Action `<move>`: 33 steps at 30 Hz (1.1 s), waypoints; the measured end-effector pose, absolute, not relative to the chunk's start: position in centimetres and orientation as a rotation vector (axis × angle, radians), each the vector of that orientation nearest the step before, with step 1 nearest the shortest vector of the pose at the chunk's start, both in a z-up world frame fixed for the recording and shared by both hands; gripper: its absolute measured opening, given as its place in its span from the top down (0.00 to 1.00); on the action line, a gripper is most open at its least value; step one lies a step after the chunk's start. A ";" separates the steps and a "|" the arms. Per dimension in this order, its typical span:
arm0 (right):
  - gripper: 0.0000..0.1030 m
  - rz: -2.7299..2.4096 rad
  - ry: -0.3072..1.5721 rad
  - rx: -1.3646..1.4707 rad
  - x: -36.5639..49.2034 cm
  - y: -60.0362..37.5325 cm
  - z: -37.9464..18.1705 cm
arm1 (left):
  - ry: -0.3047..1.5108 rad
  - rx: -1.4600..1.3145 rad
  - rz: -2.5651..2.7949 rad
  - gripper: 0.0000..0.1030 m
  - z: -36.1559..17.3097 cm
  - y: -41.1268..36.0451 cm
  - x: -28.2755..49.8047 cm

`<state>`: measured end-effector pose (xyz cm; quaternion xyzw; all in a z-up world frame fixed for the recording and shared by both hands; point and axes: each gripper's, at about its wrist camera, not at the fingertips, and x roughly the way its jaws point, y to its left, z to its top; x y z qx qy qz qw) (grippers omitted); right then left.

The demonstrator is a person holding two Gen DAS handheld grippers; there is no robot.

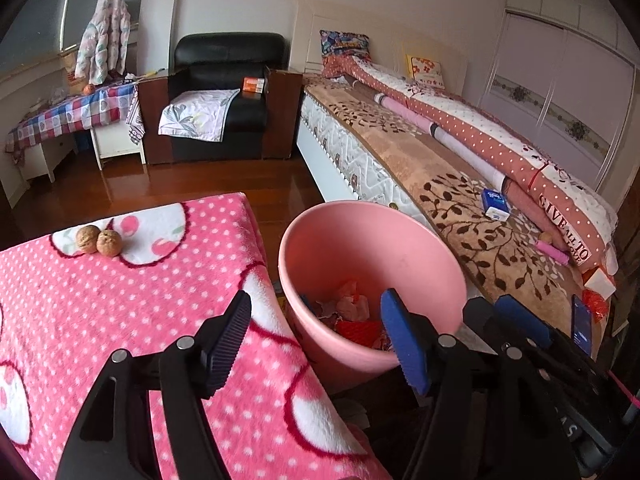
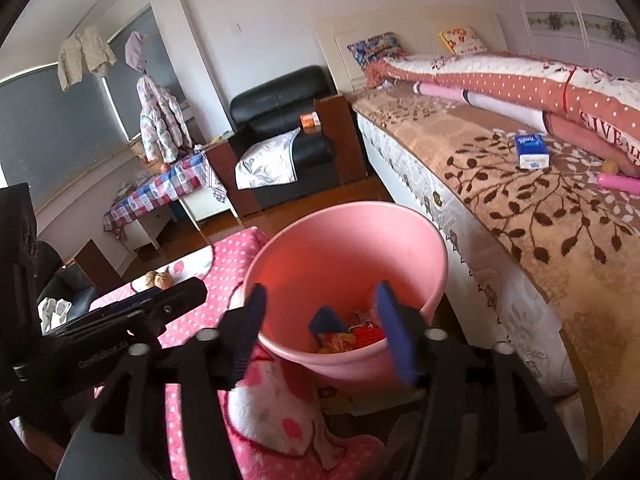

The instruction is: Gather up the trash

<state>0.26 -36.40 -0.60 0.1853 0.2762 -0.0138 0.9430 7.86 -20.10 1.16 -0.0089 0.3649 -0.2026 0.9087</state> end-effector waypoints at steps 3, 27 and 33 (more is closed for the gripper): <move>0.43 -0.032 0.565 0.368 -0.3 -35.9 -0.4 | 0.735 -0.026 -0.413 0.36 1.6 -19.5 7.0; 0.43 -0.103 0.542 0.289 -4.7 -33.2 0.7 | 0.631 -0.016 -0.388 0.42 3.7 -17.0 1.2; 0.43 -0.105 0.541 0.276 -5.1 -32.9 0.9 | 0.619 -0.019 -0.388 0.42 4.0 -16.7 0.7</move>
